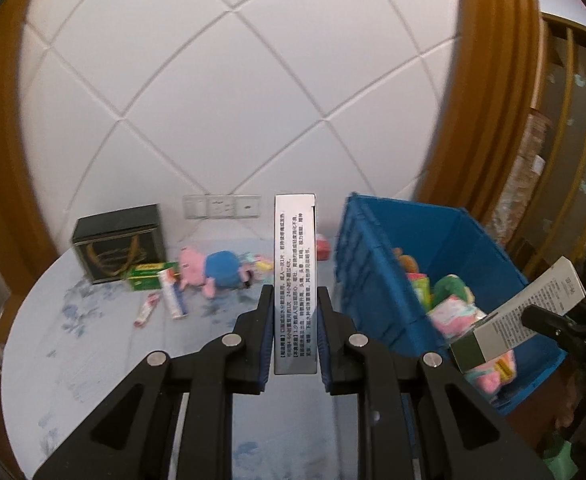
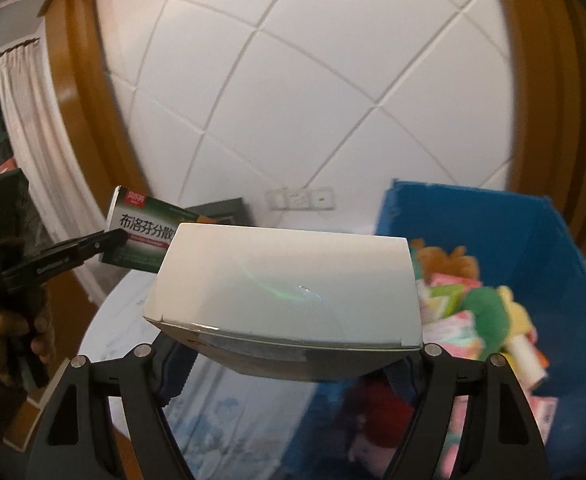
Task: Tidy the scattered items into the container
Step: 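Carry the white box and white medicine box over the blue crate with both tools, then open both tools to drop the boxes into the blue crate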
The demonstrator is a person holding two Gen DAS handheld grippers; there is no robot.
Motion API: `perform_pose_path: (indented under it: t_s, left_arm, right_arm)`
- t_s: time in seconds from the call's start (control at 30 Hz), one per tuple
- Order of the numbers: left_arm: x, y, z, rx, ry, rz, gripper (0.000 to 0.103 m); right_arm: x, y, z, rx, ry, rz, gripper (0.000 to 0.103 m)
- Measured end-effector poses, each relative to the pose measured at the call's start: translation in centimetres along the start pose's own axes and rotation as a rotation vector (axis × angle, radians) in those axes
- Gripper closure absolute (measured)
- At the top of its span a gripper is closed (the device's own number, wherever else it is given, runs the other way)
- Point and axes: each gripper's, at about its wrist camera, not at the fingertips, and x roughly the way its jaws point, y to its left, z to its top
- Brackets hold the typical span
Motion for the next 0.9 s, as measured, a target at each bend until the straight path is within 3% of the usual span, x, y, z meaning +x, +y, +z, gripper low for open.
perform_pose_path:
  t_s: [0.43,0.9]
  left_arm:
    - [4.3,-11.6,3.7,0.138,-0.002,-0.166,0.084]
    - [8.5,-21.0,5.7,0.210,0.027,-0.301,0.085]
  right_arm:
    - [-5.8,-10.4,-0.7,0.110,-0.063,-0.190,0.024]
    - [-7.9,-19.8,-2.7,0.213,-0.051,-0.362,0.024]
